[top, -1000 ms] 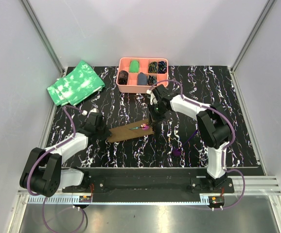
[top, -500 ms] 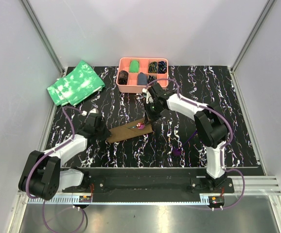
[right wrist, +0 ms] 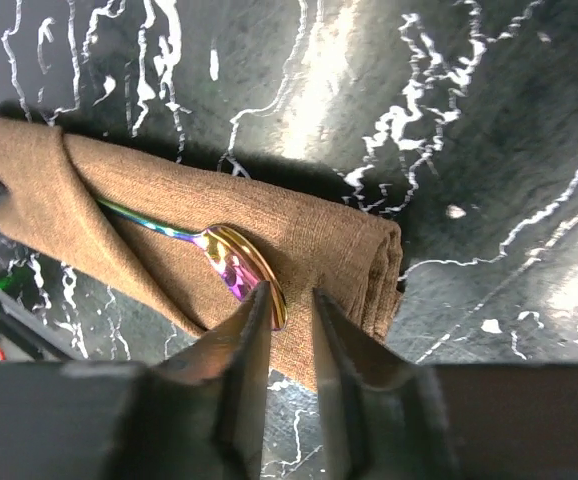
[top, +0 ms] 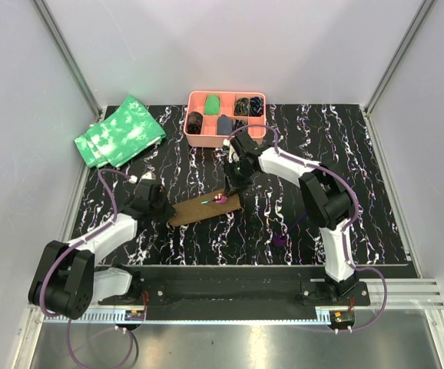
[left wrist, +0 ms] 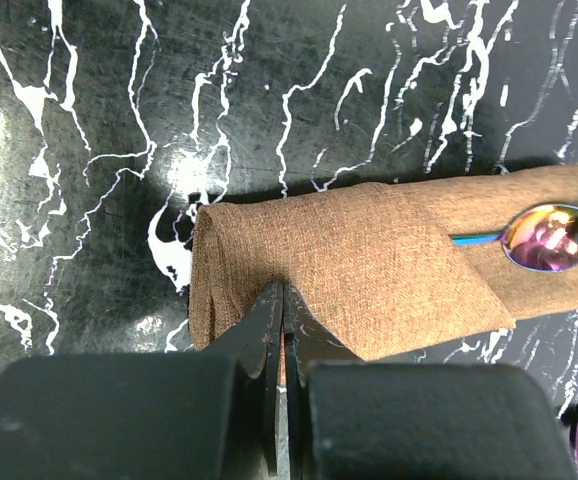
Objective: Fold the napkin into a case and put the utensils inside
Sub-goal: Insert the spoon into the folded napkin, then pick up the spoon from the center of the board.
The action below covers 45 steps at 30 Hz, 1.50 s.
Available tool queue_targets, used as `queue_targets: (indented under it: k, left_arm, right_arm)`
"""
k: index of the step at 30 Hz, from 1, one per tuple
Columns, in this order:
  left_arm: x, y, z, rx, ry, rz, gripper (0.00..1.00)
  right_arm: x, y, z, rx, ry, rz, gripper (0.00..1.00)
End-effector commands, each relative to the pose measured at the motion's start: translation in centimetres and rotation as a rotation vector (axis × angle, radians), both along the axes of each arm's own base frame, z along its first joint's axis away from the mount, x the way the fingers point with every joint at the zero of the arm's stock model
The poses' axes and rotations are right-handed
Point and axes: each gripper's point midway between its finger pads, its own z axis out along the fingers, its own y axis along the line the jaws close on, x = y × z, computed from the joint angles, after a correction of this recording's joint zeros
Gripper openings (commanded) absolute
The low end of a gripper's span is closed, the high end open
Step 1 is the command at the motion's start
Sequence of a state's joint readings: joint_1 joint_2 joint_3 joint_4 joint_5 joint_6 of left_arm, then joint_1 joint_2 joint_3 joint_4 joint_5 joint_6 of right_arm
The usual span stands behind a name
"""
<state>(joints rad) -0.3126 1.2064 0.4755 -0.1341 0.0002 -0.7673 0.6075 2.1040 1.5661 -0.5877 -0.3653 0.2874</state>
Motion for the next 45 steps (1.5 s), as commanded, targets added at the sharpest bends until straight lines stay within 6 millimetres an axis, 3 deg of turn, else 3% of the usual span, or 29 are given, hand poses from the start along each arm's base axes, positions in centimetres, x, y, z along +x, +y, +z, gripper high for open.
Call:
queue_targets:
  k: [1,2,3,5,7,8,9,11,12,14,15,17,18,19,22,28,36,41,45]
  left_arm:
    - [0.5,-0.6,2.3,-0.030,-0.077,-0.029,0.06]
    - [0.5,-0.6,2.8,-0.032,-0.091,-0.031,0.10]
    - [0.5,-0.6,3.7,-0.039,-0.116,-0.031,0.14]
    - [0.6,-0.7,4.9,-0.047,-0.151,-0.038,0.28]
    - [0.5,-1.2,6.5,-0.064,-0.192,-0.056,0.34]
    - [0.3,-1.4,6.9,-0.069,-0.204,-0.067,0.39]
    - [0.2,-1.6,7.7,-0.074,-0.226,-0.075,0.40]
    - [-0.2,-2.8,8.7,-0.083,-0.254,-0.111,0.43]
    - [-0.5,-3.3,9.1,-0.088,-0.262,-0.127,0.44]
    - [-1.0,-5.1,10.3,-0.088,-0.288,-0.181,0.45]
    - [-1.3,-5.8,10.4,-0.086,-0.283,-0.201,0.45]
    - [-2.2,-8.2,11.4,-0.088,-0.302,-0.268,0.45]
    - [-2.5,-8.9,11.7,-0.088,-0.307,-0.284,0.45]
    - [-3.1,-10.3,12.6,-0.094,-0.325,-0.321,0.45]
    - [-4.6,-13.3,13.3,-0.112,-0.321,-0.402,0.45]
    - [-7.5,-17.6,13.7,-0.114,-0.309,-0.542,0.46]
    - [-8.9,-18.6,14.0,-0.110,-0.320,-0.580,0.47]
    - [-8.9,-17.8,14.4,-0.087,-0.336,-0.581,0.48]
    - [-8.7,-17.1,14.8,-0.072,-0.332,-0.581,0.54]
  right_arm:
    - [2.3,-0.7,4.0,-0.017,-0.140,-0.114,0.35]
    - [2.3,-1.3,4.6,-0.025,-0.148,-0.139,0.40]
    - [2.5,-2.1,6.9,-0.007,-0.181,-0.190,0.44]
    - [1.7,-4.4,6.9,-0.040,-0.181,-0.253,0.52]
    - [0.7,-7.4,7.7,-0.058,-0.191,-0.341,0.63]
    - [0.2,-8.7,9.1,-0.055,-0.214,-0.377,0.70]
    - [-1.0,-10.5,7.8,-0.093,-0.176,-0.428,0.74]
    - [-1.9,-14.2,8.4,-0.115,-0.162,-0.529,0.76]
    - [-3.6,-15.7,6.5,-0.138,-0.097,-0.596,0.77]
    - [-5.2,-18.0,6.0,-0.165,-0.077,-0.691,0.80]
    - [-7.0,-18.7,4.1,-0.194,-0.022,-0.721,0.80]
    - [-9.2,-18.3,3.3,-0.166,0.048,-0.735,0.77]
    - [-10.8,-18.5,1.9,-0.181,0.097,-0.764,0.75]
    - [-11.3,-18.9,1.4,-0.199,0.092,-0.784,0.74]
    - [-12.1,-19.9,-0.3,-0.240,0.079,-0.830,0.67]
    - [-12.2,-20.5,-2.3,-0.299,0.077,-0.881,0.67]
    - [-10.8,-19.7,-4.6,-0.387,0.075,-0.883,0.61]
    - [-11.2,-19.3,-5.7,-0.435,0.062,-0.850,0.29]
    - [-10.2,-19.7,-5.0,-0.466,-0.008,-0.751,0.07]
